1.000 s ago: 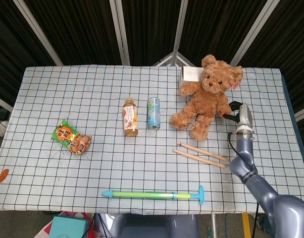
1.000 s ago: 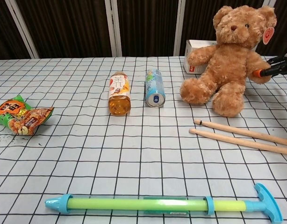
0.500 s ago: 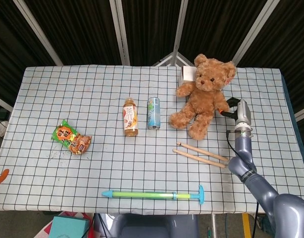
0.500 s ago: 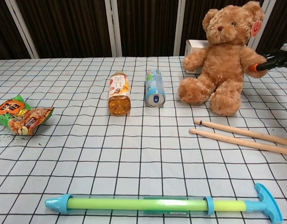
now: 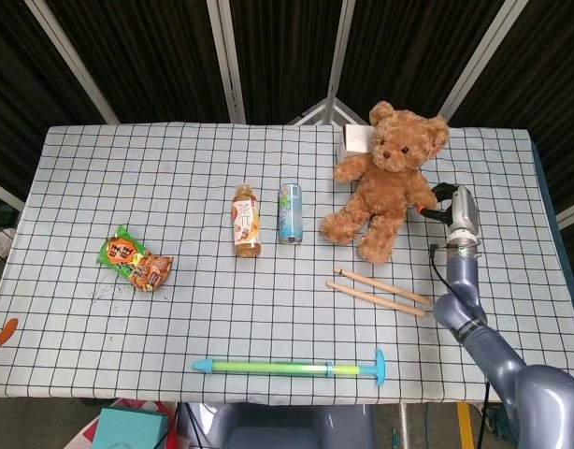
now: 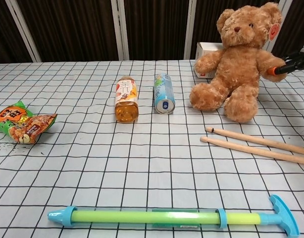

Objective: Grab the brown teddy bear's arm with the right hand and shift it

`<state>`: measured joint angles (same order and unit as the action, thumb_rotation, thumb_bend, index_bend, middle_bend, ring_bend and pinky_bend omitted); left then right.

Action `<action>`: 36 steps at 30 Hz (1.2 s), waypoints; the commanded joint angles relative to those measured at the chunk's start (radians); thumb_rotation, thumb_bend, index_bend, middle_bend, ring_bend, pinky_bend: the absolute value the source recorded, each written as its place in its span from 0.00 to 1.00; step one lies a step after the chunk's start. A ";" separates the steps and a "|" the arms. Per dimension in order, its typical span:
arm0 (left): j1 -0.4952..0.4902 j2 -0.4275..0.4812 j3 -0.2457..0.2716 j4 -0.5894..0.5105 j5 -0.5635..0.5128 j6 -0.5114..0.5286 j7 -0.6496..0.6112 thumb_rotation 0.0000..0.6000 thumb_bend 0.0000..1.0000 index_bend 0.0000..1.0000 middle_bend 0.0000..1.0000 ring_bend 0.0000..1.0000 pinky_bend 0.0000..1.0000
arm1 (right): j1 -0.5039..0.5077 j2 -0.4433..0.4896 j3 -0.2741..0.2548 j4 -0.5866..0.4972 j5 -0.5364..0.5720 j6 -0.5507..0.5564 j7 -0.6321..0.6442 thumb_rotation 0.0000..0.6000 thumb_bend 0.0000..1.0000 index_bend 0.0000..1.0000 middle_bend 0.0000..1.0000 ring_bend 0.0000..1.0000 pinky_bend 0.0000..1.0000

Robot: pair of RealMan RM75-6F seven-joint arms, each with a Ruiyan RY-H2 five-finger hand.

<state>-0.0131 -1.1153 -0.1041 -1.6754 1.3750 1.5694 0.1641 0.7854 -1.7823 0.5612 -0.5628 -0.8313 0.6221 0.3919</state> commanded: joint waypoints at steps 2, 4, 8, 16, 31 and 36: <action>0.001 0.000 0.001 -0.001 0.002 0.002 0.002 1.00 0.31 0.17 0.00 0.00 0.12 | -0.010 -0.013 -0.005 0.020 0.010 -0.025 0.002 1.00 0.39 0.64 0.62 0.42 0.00; 0.001 -0.001 0.001 -0.001 0.001 0.001 0.002 1.00 0.31 0.17 0.00 0.00 0.12 | -0.011 -0.018 -0.007 0.031 0.010 -0.034 0.002 1.00 0.39 0.64 0.62 0.42 0.00; -0.001 -0.002 0.001 -0.001 0.001 0.000 0.005 1.00 0.31 0.17 0.00 0.00 0.12 | -0.010 -0.021 -0.006 0.036 -0.001 -0.028 0.010 1.00 0.39 0.64 0.62 0.42 0.00; -0.002 -0.003 0.001 -0.001 -0.001 -0.003 0.010 1.00 0.31 0.17 0.00 0.00 0.12 | -0.001 0.000 -0.001 0.003 -0.025 -0.001 0.017 1.00 0.39 0.64 0.62 0.42 0.00; -0.005 -0.004 0.001 0.000 -0.003 -0.007 0.010 1.00 0.31 0.17 0.00 0.00 0.12 | -0.011 0.012 -0.009 -0.001 -0.035 -0.025 0.020 1.00 0.39 0.54 0.60 0.39 0.00; -0.005 -0.005 0.002 0.000 -0.002 -0.008 0.012 1.00 0.31 0.17 0.00 0.00 0.12 | -0.028 0.054 -0.044 -0.050 -0.074 -0.078 0.024 1.00 0.36 0.28 0.43 0.27 0.00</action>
<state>-0.0185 -1.1198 -0.1024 -1.6756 1.3728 1.5618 0.1758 0.7646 -1.7446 0.5304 -0.5954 -0.8921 0.5632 0.4137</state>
